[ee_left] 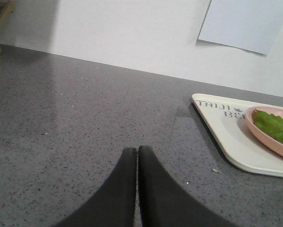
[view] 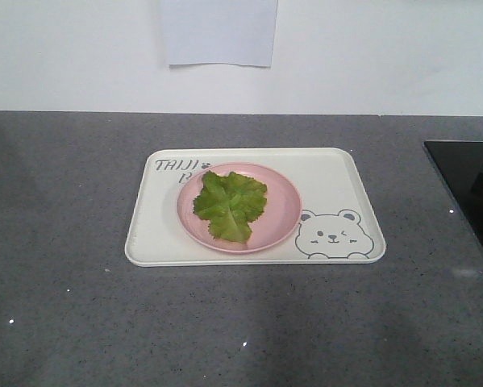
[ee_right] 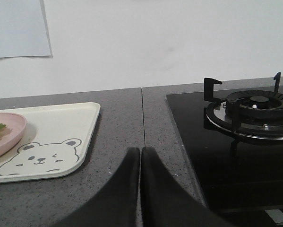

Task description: Transfer vegetables to tray and serve

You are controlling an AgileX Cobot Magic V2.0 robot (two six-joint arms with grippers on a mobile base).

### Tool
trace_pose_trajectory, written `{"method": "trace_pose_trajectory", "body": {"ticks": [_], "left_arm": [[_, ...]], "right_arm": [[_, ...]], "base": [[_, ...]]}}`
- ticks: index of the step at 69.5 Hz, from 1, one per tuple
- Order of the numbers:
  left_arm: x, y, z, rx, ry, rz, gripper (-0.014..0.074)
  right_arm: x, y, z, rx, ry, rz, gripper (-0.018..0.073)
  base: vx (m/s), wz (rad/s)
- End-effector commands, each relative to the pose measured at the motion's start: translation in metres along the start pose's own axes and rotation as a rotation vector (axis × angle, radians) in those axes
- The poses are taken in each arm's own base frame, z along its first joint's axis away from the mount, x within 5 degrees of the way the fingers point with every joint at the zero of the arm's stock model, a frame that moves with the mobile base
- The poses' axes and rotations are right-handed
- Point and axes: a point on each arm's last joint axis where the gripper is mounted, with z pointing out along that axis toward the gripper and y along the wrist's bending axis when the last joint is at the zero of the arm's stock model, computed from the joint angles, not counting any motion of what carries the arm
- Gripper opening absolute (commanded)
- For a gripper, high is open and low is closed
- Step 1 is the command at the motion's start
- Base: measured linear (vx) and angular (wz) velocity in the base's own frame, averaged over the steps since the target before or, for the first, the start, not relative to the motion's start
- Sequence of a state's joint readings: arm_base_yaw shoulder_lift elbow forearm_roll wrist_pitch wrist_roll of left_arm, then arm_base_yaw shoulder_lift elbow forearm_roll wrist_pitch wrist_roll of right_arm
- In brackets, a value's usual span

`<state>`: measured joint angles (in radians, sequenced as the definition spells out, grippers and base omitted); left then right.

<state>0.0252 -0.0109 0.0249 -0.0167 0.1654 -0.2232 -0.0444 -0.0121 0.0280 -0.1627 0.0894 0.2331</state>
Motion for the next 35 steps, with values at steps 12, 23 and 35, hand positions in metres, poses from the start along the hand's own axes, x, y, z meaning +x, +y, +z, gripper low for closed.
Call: {"method": "trace_pose_trajectory", "body": {"ticks": [12, 23, 35], "left_arm": [[0.0025, 0.0010, 0.0014, 0.006, -0.045, -0.008, -0.0006], [0.0025, 0.0010, 0.0014, 0.006, -0.045, -0.008, -0.0006], [0.0025, 0.0010, 0.0014, 0.006, -0.045, -0.008, -0.0006]], "right_arm": [[-0.0021, 0.0010, -0.0001, -0.012, -0.069, -0.015, -0.0002], [-0.0019, 0.0009, -0.0001, -0.011, -0.066, -0.015, -0.0002], [-0.0018, 0.0009, -0.0001, -0.011, -0.065, -0.015, -0.0002]], "base": [[0.00, 0.00], [0.00, 0.00], [0.00, 0.00]]}}
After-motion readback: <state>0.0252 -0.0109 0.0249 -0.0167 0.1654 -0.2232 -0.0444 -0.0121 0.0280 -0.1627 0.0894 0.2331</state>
